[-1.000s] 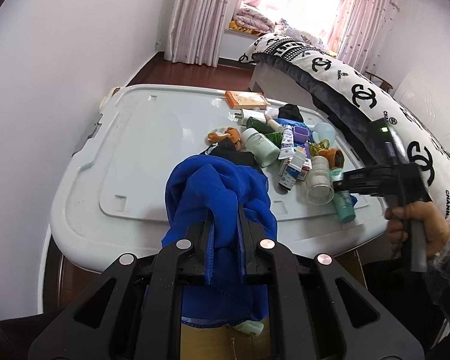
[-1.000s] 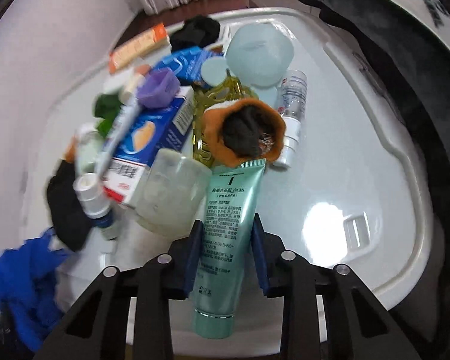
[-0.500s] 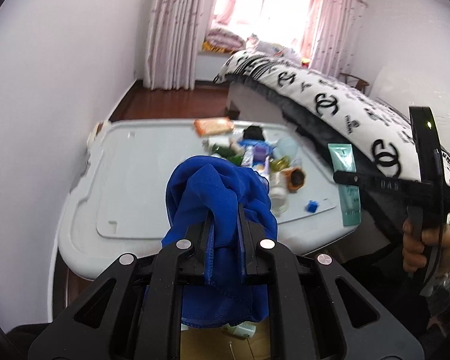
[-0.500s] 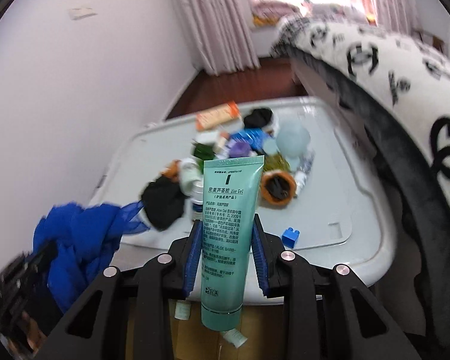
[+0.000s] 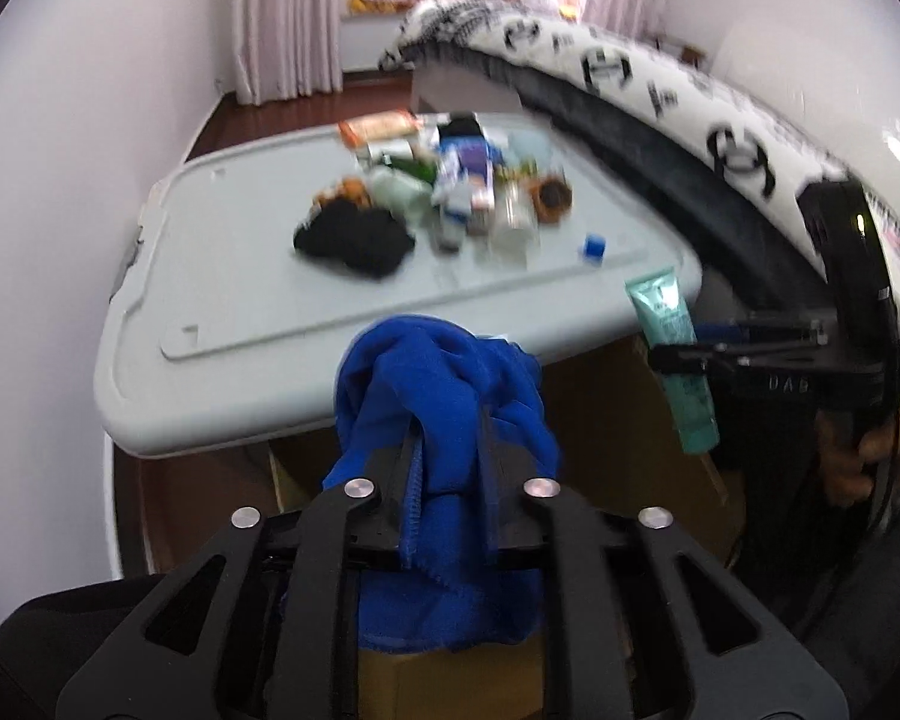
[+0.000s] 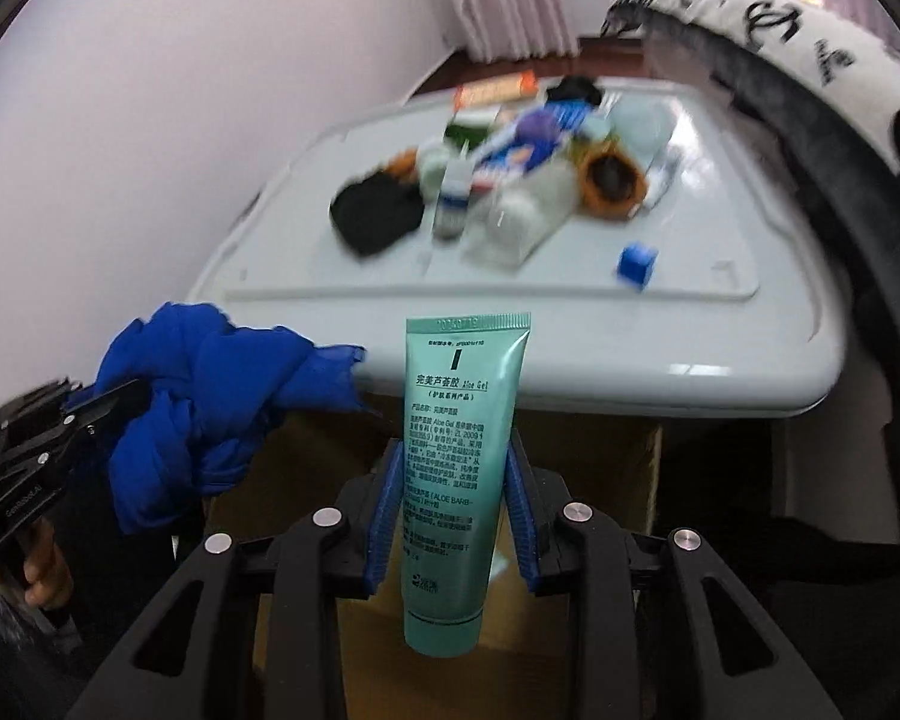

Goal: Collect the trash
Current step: 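Grasp the teal tube with the right tool while the left tool drops the blue cloth into the box, then grasp the black sock with the left tool while the right tool drops the blue block, then drop the clear cup with the right tool while the left tool drops the dropper bottle, then drop the orange-black sock with the right tool while the left tool drops the white-capped jar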

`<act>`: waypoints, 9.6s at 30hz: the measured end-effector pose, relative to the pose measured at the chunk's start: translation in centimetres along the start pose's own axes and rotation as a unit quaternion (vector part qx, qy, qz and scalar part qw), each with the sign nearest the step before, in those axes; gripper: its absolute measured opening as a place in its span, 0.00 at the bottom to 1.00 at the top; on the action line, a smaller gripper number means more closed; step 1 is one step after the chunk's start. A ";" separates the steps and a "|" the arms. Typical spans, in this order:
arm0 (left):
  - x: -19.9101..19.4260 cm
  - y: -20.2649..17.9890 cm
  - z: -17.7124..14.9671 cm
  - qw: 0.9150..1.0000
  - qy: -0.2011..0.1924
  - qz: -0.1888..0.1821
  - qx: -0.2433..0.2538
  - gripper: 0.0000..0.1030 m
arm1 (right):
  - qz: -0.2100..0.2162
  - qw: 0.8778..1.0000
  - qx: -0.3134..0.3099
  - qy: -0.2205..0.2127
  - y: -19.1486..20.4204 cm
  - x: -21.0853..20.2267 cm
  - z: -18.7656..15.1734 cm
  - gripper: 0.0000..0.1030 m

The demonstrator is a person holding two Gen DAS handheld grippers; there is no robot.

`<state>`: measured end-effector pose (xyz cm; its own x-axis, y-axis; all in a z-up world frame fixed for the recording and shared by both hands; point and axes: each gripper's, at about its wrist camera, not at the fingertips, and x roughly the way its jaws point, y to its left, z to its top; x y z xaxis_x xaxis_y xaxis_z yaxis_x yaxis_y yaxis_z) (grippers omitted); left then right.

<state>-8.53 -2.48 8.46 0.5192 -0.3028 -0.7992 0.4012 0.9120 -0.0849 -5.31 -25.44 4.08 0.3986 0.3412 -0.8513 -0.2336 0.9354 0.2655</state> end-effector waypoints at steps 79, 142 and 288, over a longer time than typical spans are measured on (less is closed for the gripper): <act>3.0 0.6 -1.0 0.998 0.025 0.002 -0.065 0.16 | -0.008 0.997 -0.022 -0.073 0.3 -1.9 0.1 0.23; 22.0 -2.2 14.5 0.997 0.034 0.038 -0.053 0.45 | 0.003 0.984 0.167 -0.069 -12.6 1.5 9.7 0.48; 6.8 2.6 1.1 0.993 0.065 -0.001 -0.100 0.72 | 0.000 0.997 0.038 -0.063 -1.2 1.3 9.3 0.64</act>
<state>-3.10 -2.43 3.44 0.4120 -0.2790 -0.8674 0.2373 0.9520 -0.1936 3.76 -25.21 6.84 0.5080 0.3456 -0.7890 -0.1681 0.9382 0.3026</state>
